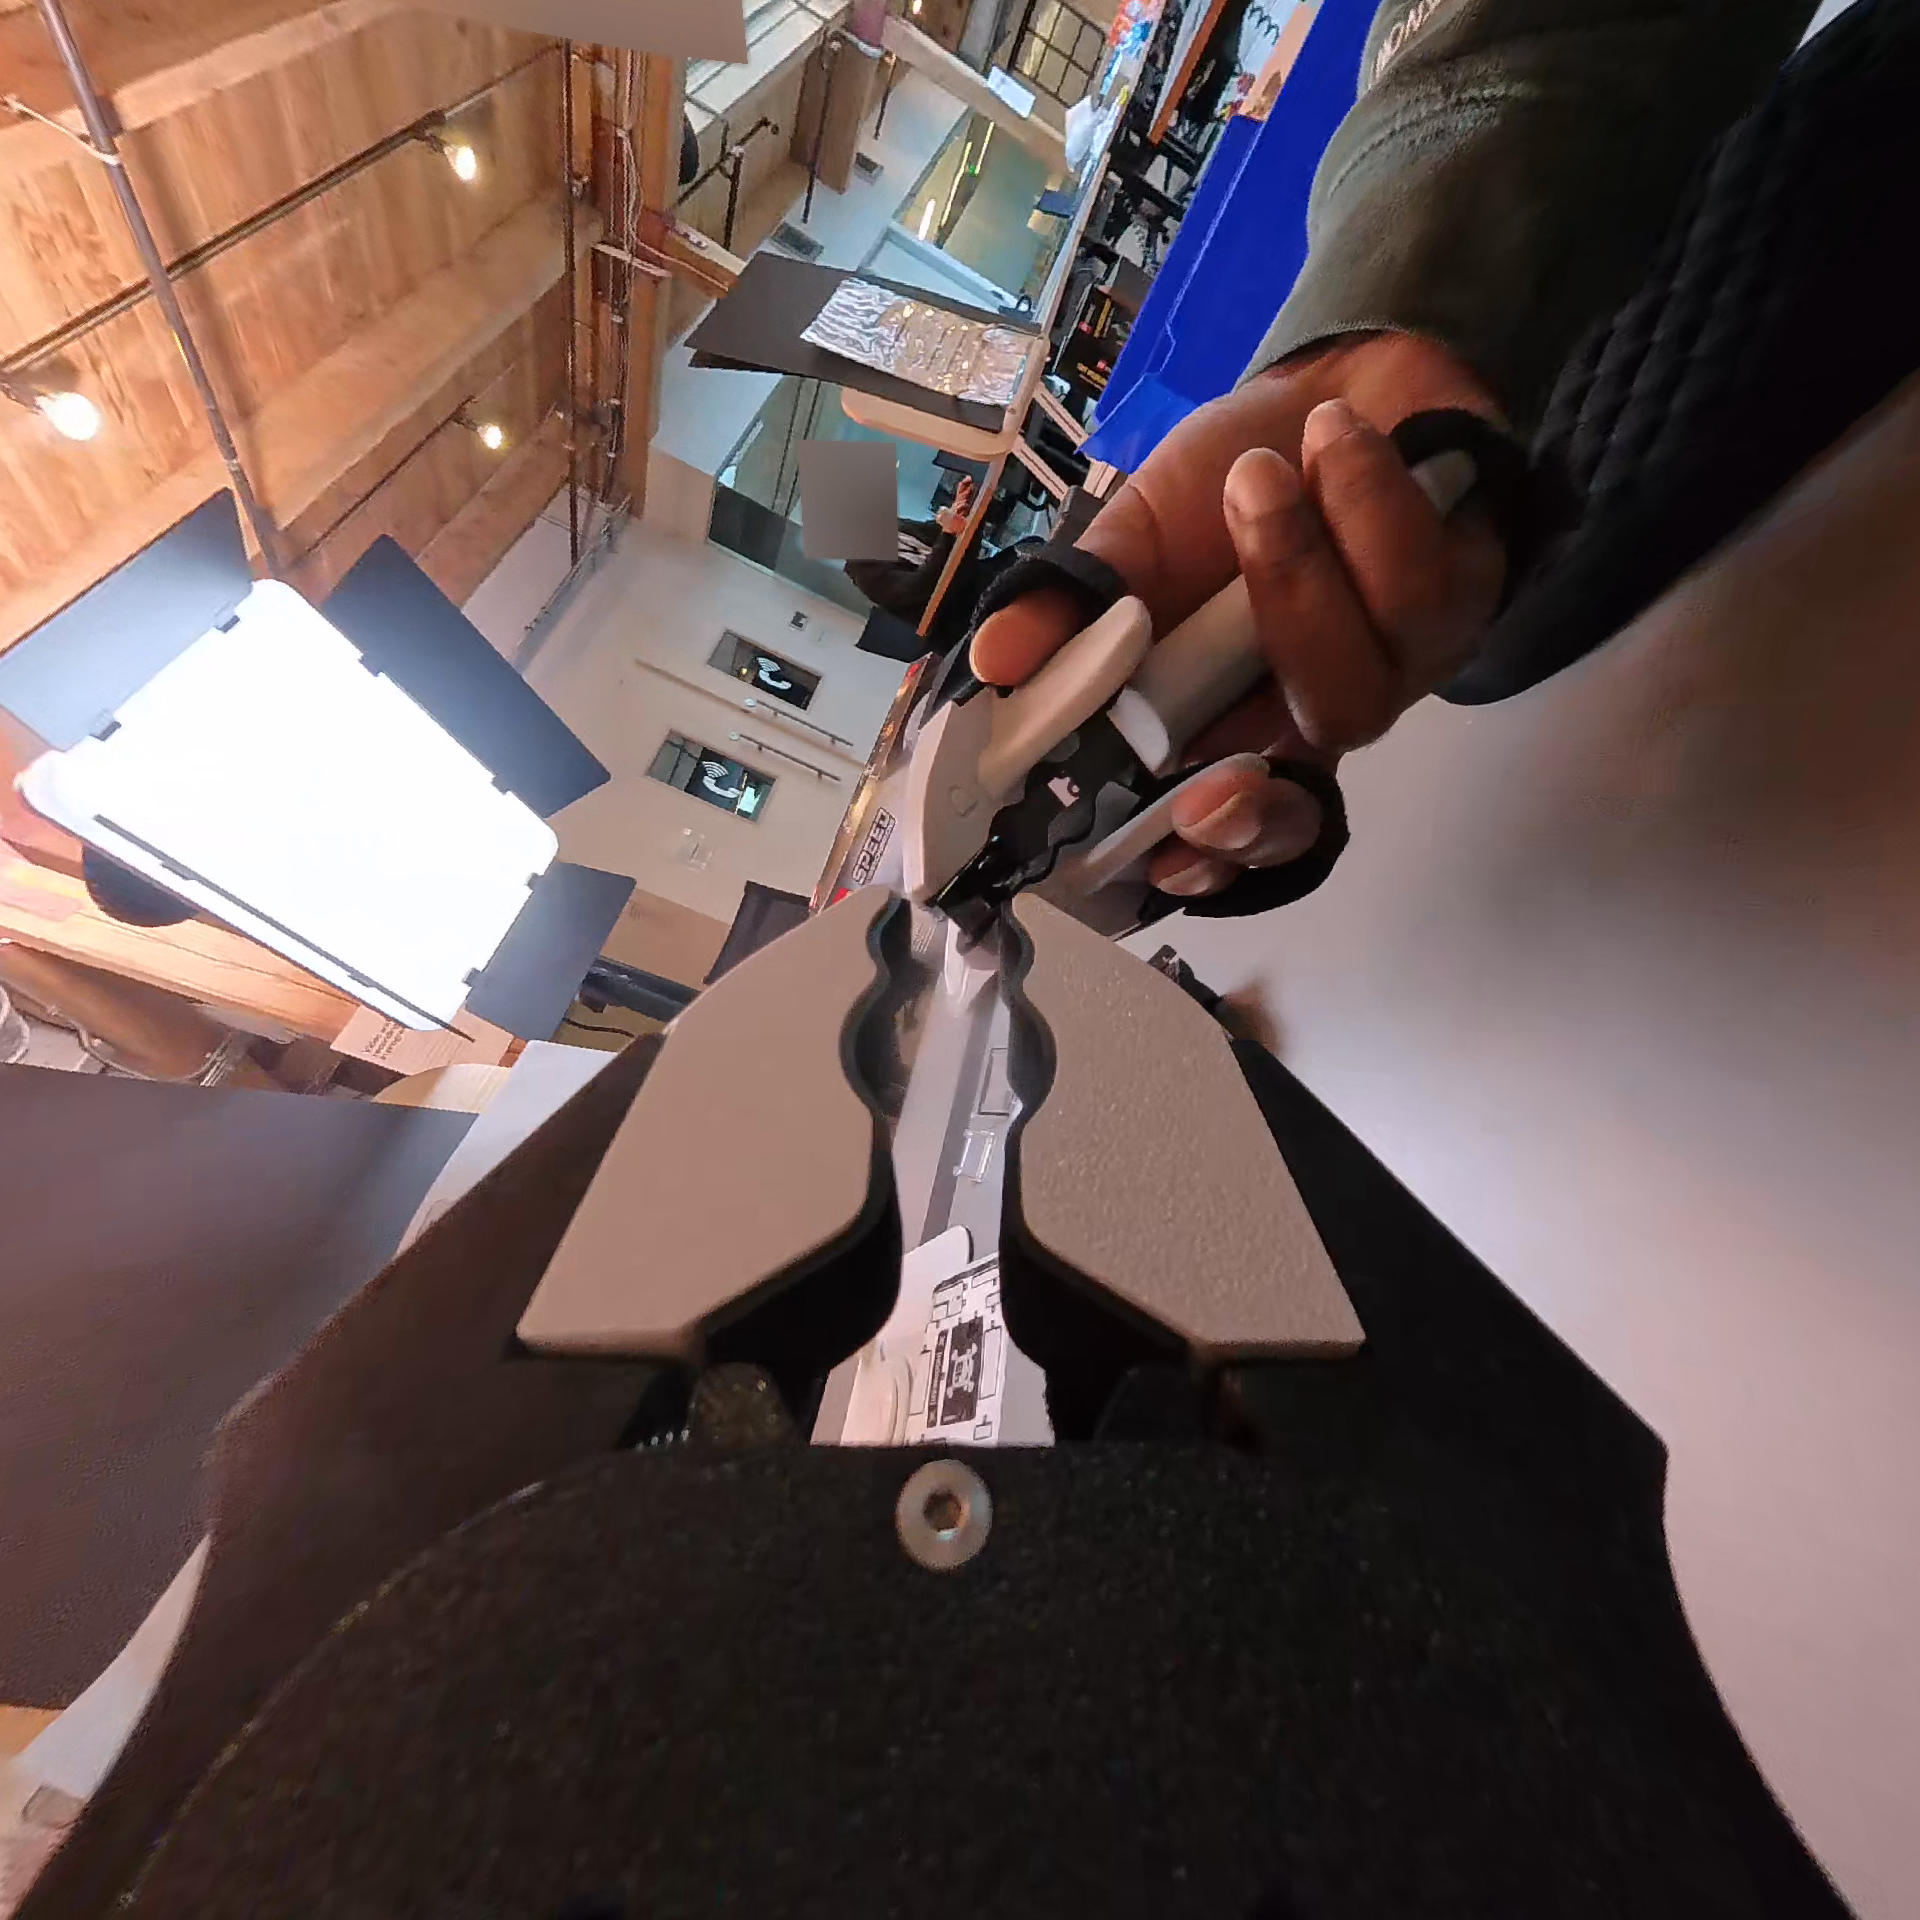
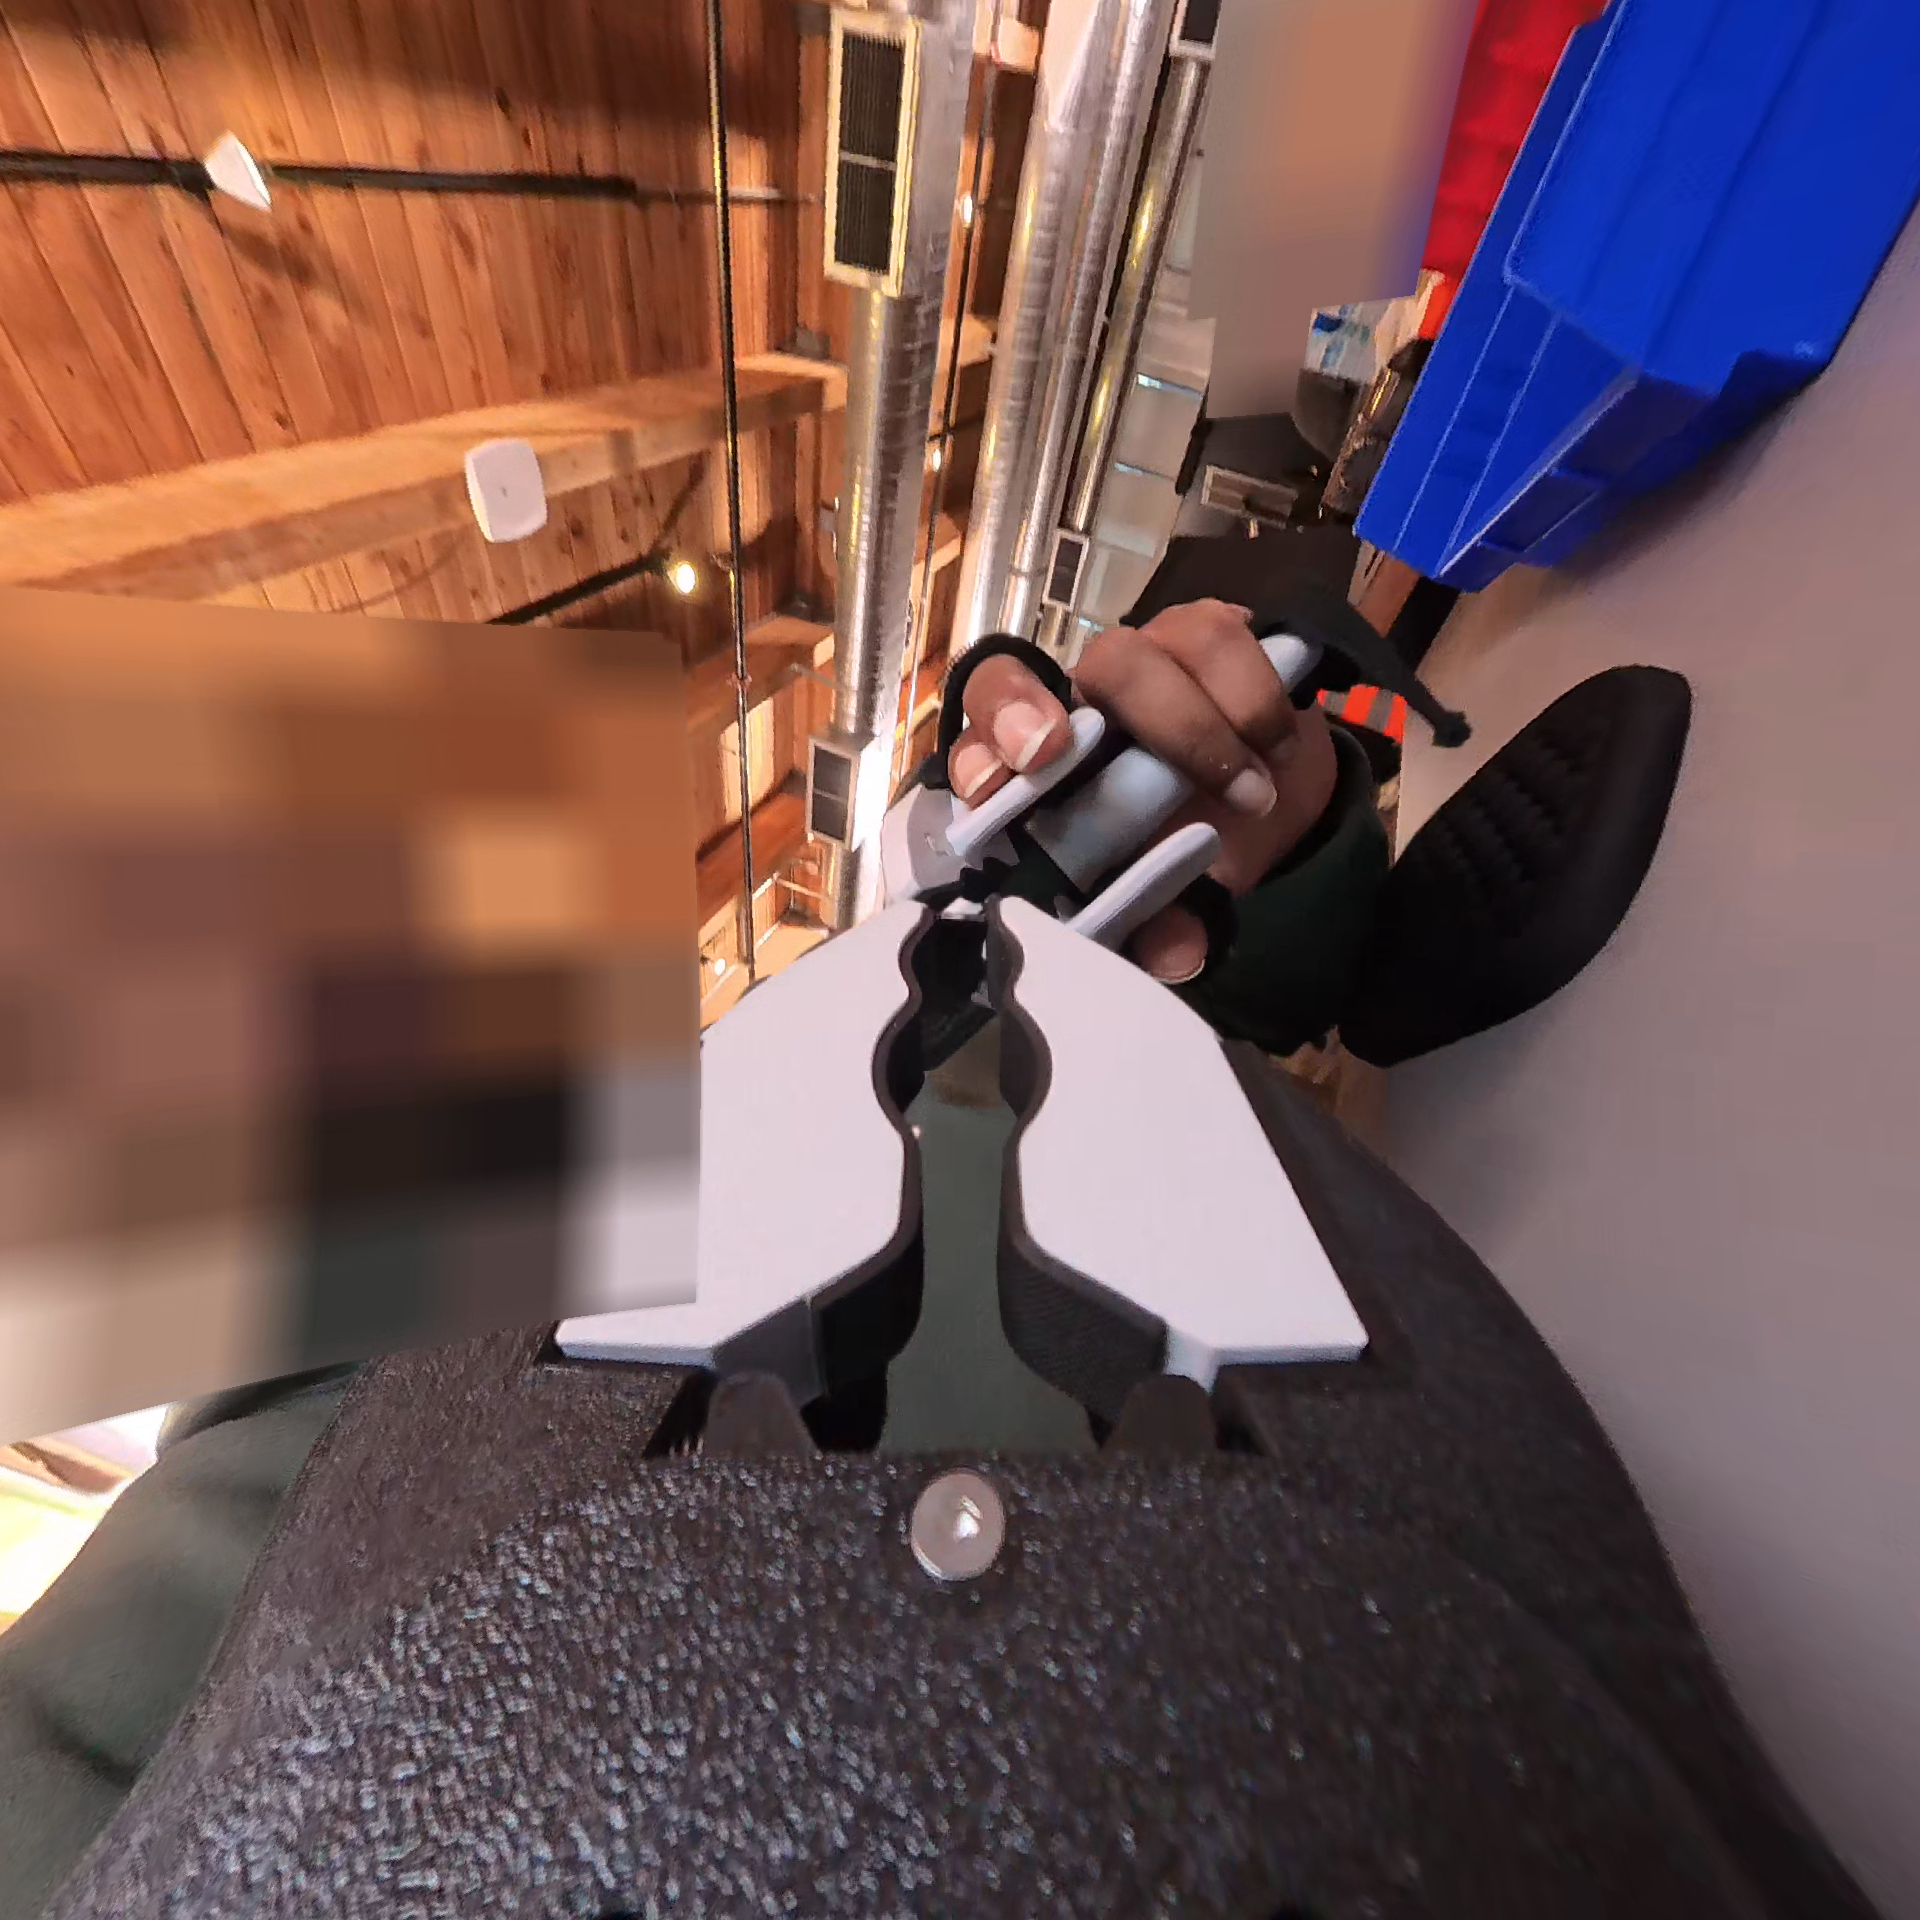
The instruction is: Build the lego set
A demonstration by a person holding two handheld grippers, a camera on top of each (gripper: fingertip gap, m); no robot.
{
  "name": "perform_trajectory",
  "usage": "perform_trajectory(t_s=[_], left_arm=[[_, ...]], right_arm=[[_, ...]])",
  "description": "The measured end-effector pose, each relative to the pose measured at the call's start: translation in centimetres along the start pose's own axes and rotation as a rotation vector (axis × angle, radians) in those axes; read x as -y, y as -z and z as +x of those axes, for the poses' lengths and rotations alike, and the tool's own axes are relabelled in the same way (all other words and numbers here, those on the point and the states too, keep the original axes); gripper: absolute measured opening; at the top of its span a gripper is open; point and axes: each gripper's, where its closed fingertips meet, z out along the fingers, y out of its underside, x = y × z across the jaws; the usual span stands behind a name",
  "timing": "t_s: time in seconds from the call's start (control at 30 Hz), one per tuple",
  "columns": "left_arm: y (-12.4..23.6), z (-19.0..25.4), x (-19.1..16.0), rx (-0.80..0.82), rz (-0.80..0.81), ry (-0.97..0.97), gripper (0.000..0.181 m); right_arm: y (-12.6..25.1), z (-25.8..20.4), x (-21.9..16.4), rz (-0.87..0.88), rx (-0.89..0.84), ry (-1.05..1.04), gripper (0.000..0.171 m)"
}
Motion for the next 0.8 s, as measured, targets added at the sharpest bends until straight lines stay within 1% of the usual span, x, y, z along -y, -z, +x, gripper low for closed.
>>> perform_trajectory(t_s=[0.13,0.2,0.27,0.3,0.37,0.4,0.43,0.5,0.6,0.63,0.7,0.8], left_arm=[[0.0,0.3,0.1,-0.010,0.009,0.041,0.013],[-0.1,0.2,0.0,-0.030,0.025,0.184,0.014],[-0.4,0.0,-0.3,-0.074,0.043,0.466,0.023],[-0.6,-0.2,-0.2,-0.116,0.066,0.653,0.029],[-1.3,-0.9,-0.4,-0.170,0.106,0.986,0.035],[-1.7,-1.2,-0.5,-0.194,0.125,1.099,0.037],[-2.1,-1.7,-0.7,-0.205,0.133,1.181,0.035],[-2.9,-2.2,-0.9,-0.237,0.144,1.268,0.031],[-3.9,-2.8,-0.9,-0.257,0.159,1.312,0.018],[-4.2,-2.9,-0.9,-0.268,0.159,1.318,0.016],[-4.9,-2.7,-1.0,-0.290,0.143,1.321,0.017],[-5.7,-2.8,-0.7,-0.329,0.167,1.359,0.017]], right_arm=[[0.4,0.0,0.4,0.058,0.017,0.013,0.009],[0.8,-0.2,1.1,0.109,0.017,0.072,0.008],[1.4,-0.7,2.1,0.178,-0.018,0.223,0.008],[1.8,-1.1,2.7,0.219,-0.045,0.324,0.008],[2.3,-1.7,3.4,0.255,-0.126,0.551,0.008],[2.5,-1.9,3.6,0.264,-0.174,0.673,0.008],[2.7,-2.2,3.8,0.276,-0.210,0.776,0.008],[2.8,-3.2,4.0,0.297,-0.228,0.901,0.008],[3.2,-4.2,4.3,0.327,-0.234,0.990,0.008],[3.4,-4.3,4.5,0.334,-0.242,1.010,0.008],[3.9,-4.5,4.7,0.352,-0.251,1.034,0.008],[4.3,-4.5,5.0,0.367,-0.252,1.049,0.008]])
